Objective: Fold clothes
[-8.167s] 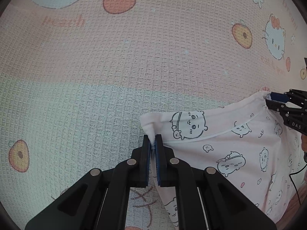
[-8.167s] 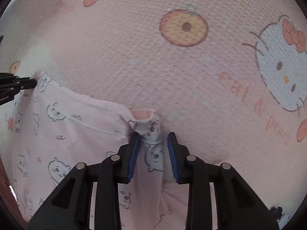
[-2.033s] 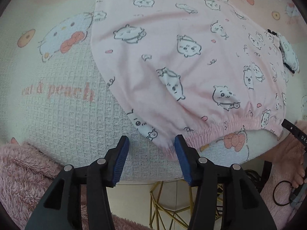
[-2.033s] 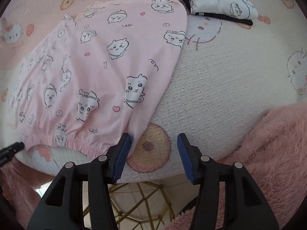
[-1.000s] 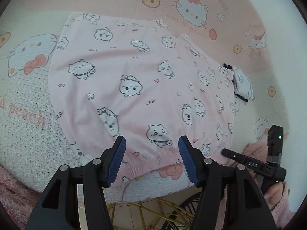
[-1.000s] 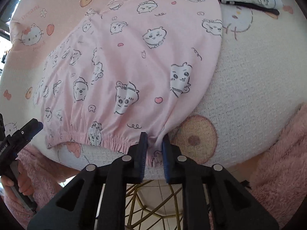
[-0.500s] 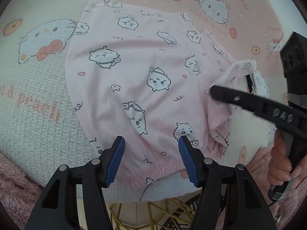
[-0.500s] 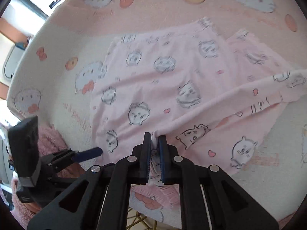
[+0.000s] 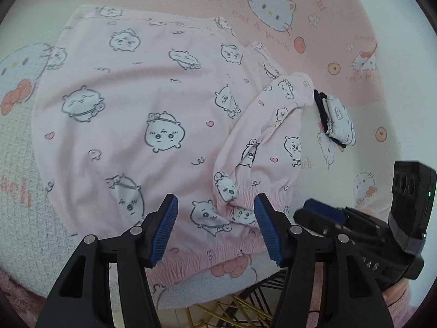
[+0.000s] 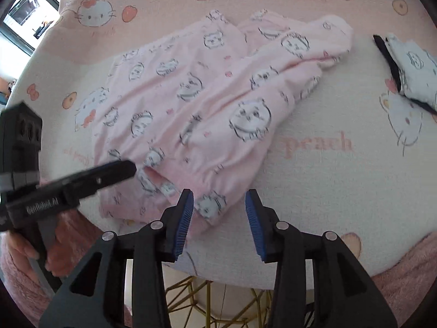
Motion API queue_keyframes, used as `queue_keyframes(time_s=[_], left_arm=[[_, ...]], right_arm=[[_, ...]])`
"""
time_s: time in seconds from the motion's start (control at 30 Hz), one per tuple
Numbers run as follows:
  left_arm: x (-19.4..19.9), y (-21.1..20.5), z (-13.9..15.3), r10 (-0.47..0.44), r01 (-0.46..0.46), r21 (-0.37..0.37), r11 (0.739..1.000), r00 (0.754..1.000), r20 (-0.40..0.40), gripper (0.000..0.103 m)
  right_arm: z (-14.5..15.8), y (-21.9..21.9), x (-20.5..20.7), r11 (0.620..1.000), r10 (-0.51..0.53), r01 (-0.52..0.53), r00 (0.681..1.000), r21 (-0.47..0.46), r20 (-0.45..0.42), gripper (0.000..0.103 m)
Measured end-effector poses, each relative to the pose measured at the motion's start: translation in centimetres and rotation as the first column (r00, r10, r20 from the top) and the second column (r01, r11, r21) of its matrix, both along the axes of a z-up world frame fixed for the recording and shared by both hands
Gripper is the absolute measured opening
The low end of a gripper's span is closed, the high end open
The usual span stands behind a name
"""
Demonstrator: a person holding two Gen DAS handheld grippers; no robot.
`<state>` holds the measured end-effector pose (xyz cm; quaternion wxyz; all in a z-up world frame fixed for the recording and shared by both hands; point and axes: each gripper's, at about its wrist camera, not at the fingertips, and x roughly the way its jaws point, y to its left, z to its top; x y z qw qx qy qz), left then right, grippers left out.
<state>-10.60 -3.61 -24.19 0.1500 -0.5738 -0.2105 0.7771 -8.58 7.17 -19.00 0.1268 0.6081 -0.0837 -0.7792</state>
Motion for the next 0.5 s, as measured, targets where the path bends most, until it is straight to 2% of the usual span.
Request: queue_keyframes(time_s=[0.07, 0.1, 0.13, 0.17, 0.3, 0.33, 0.37, 0.43, 0.5], left_arm=[[-0.8, 0.8, -0.3, -0.031, 0.031, -0.013, 0.999, 1.000, 0.001, 0.059], [-1.0, 1.0, -0.6, -0.047, 0.047, 0.011, 0.999, 0.999, 0.004, 0.056], [-1.2, 1.1, -0.8, -0.053, 0.053, 0.034, 0.998, 0.999, 0.011, 0.049], [-1.4, 1.2, -1.1, -0.053, 0.052, 0.053, 0.997, 0.998, 0.020, 0.047], [-1.6, 1.8, -2.0, -0.070, 0.065, 0.087, 0.994, 0.996, 0.047, 0.045], [-1.5, 1.9, -2.1, -0.070, 0.066, 0.084, 0.994, 0.996, 0.045, 0.034], [-1.4, 2.1, -2.1, -0.067, 0.064, 0.075, 0.995, 0.997, 0.041, 0.017], [-1.2, 2.2, -2.0, -0.061, 0.059, 0.060, 0.996, 0.998, 0.030, 0.013], [-0.8, 2.2, -1.2, -0.051, 0.051, 0.090, 0.995, 0.999, 0.003, 0.012]], right_arm=[[-1.0, -0.1, 1.1, 0.998, 0.035, -0.033, 0.999, -0.047, 0.038, 0.041], [-1.3, -0.4, 1.5, 0.997, 0.057, -0.054, 0.997, -0.052, 0.044, 0.041], [-1.3, -0.6, 1.7, 0.997, 0.070, -0.069, 0.997, -0.037, 0.037, 0.041], [-1.3, -0.9, 1.8, 0.996, 0.081, -0.080, 0.996, -0.026, 0.026, 0.041], [-1.1, -2.3, 1.5, 0.993, 0.114, -0.114, 0.993, -0.018, -0.028, 0.043], [-1.8, -2.6, 1.3, 0.992, 0.125, -0.126, 0.992, -0.005, -0.022, 0.043], [-2.7, -2.8, 1.1, 0.991, 0.133, -0.133, 0.991, 0.018, -0.004, 0.043], [-3.4, -2.9, 1.0, 0.991, 0.130, -0.129, 0.992, 0.033, -0.009, 0.043], [-3.0, -2.4, 1.0, 0.994, 0.097, -0.096, 0.995, 0.043, -0.029, 0.043]])
